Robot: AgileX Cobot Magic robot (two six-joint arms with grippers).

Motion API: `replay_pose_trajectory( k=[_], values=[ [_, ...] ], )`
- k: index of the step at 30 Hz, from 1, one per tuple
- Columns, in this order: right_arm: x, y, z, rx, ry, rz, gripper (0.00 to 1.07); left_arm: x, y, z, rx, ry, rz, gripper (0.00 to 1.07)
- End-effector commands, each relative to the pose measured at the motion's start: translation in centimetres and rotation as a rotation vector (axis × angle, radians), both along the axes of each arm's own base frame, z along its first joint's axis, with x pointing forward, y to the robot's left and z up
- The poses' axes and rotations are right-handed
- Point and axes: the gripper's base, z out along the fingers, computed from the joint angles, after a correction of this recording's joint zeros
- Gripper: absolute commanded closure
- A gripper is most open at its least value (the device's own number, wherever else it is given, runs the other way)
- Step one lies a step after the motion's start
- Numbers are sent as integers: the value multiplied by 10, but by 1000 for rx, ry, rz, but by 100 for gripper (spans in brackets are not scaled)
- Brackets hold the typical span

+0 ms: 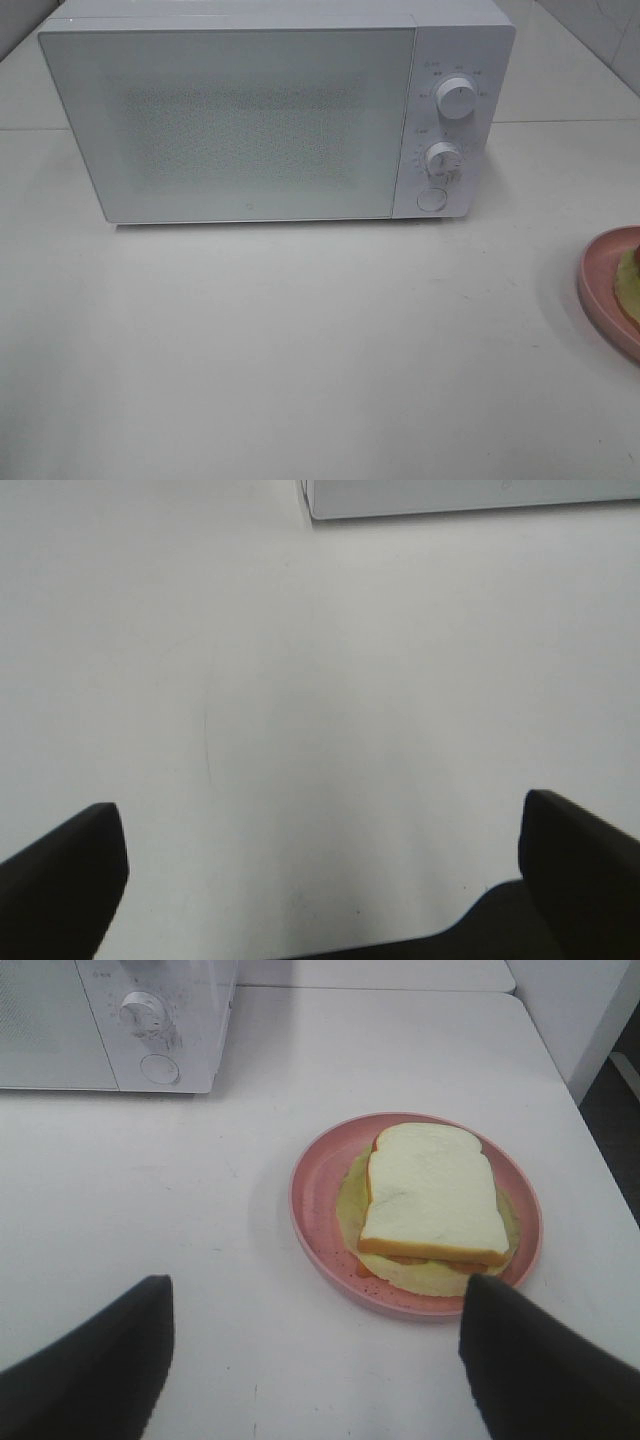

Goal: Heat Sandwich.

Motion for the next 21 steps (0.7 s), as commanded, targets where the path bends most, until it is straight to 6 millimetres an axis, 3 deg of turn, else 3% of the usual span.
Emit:
replay_pose_trajectory(
  k=[1, 9, 21],
  values=[
    [-3, 0, -2, -9, -23, -4, 31, -17, -2, 3, -8, -119, 4, 5],
    [-3, 0, -2, -9, -23, -4, 31, -48, -3, 4, 4, -314, 4, 5],
    [-3, 0, -2, -9, -23, -4, 31, -47, -3, 6, 3, -315, 3, 5]
  ],
)
